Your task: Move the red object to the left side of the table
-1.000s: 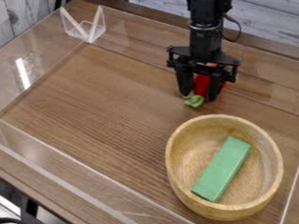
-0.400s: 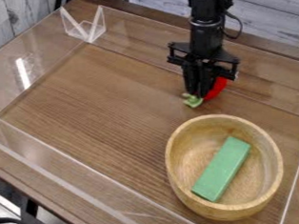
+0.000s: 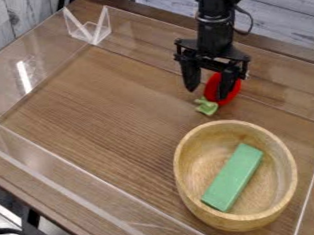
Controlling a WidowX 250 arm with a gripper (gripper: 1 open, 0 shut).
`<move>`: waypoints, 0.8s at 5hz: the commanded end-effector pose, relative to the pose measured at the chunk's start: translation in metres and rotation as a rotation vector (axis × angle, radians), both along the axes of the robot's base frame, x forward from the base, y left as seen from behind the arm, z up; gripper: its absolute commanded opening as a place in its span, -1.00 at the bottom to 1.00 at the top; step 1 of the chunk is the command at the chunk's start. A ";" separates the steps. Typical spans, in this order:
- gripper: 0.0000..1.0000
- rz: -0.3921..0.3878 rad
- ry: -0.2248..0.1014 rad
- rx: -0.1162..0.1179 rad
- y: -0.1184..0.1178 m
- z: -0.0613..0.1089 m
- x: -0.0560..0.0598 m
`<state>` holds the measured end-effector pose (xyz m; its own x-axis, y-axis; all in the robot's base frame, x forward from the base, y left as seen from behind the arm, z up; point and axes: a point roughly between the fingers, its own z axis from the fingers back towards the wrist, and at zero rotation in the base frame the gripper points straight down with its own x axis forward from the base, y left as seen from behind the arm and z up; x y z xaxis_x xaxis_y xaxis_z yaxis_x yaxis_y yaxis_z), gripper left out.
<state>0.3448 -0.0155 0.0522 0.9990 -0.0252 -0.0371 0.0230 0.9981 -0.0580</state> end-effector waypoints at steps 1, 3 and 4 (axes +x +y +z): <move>-1.00 -0.044 -0.091 0.004 -0.001 0.032 0.014; -1.00 0.059 -0.161 0.010 -0.011 0.059 0.019; -1.00 0.169 -0.244 0.020 -0.001 0.099 0.017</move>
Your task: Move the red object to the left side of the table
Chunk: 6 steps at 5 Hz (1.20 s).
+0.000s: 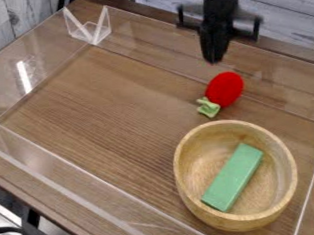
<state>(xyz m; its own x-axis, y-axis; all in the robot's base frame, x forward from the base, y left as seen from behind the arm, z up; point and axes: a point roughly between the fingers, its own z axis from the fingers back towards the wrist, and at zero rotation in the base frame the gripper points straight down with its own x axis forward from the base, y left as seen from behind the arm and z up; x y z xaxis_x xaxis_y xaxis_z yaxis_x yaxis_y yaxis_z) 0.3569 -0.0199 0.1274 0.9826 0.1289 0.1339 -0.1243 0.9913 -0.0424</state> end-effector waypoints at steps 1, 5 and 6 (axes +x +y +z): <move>1.00 -0.052 -0.050 0.001 -0.001 0.003 0.009; -1.00 -0.110 0.060 0.002 -0.023 -0.058 0.020; -1.00 -0.089 0.048 0.000 -0.025 -0.051 0.014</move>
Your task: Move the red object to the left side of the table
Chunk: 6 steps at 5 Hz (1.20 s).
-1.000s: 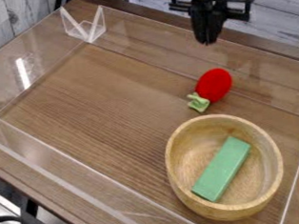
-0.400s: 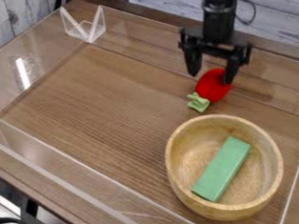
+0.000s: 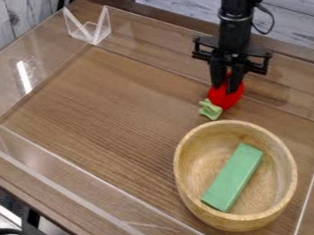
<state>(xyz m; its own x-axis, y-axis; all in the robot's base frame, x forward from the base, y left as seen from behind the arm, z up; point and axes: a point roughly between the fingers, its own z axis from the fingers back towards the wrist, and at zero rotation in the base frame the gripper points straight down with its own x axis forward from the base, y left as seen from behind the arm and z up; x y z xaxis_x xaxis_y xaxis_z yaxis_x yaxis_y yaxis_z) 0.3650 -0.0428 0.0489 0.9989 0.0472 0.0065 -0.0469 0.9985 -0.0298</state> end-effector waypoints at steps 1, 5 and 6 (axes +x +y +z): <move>-1.00 0.020 -0.135 -0.016 -0.003 0.055 0.000; -1.00 0.127 -0.194 -0.005 0.058 0.088 -0.029; -1.00 0.108 -0.192 -0.003 0.075 0.082 -0.028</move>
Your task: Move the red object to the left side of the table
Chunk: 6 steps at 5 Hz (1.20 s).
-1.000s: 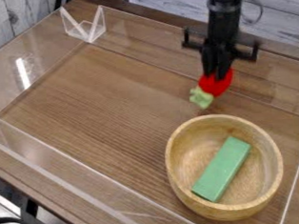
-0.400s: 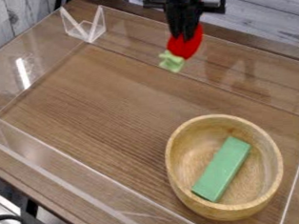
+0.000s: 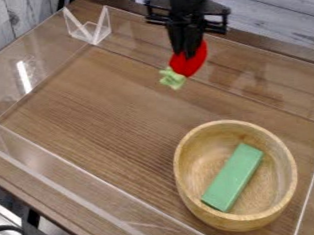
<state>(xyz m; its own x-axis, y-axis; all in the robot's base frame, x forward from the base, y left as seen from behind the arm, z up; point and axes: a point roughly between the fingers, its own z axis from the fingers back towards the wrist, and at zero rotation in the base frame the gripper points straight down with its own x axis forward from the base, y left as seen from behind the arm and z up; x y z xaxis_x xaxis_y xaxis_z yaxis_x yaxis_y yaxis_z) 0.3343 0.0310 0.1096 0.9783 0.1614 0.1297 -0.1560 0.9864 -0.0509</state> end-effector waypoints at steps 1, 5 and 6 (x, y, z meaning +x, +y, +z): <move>-1.00 -0.025 -0.059 0.012 0.017 0.013 0.003; -1.00 0.131 -0.035 0.023 0.011 0.001 0.009; -1.00 0.193 -0.034 0.026 0.005 0.012 0.004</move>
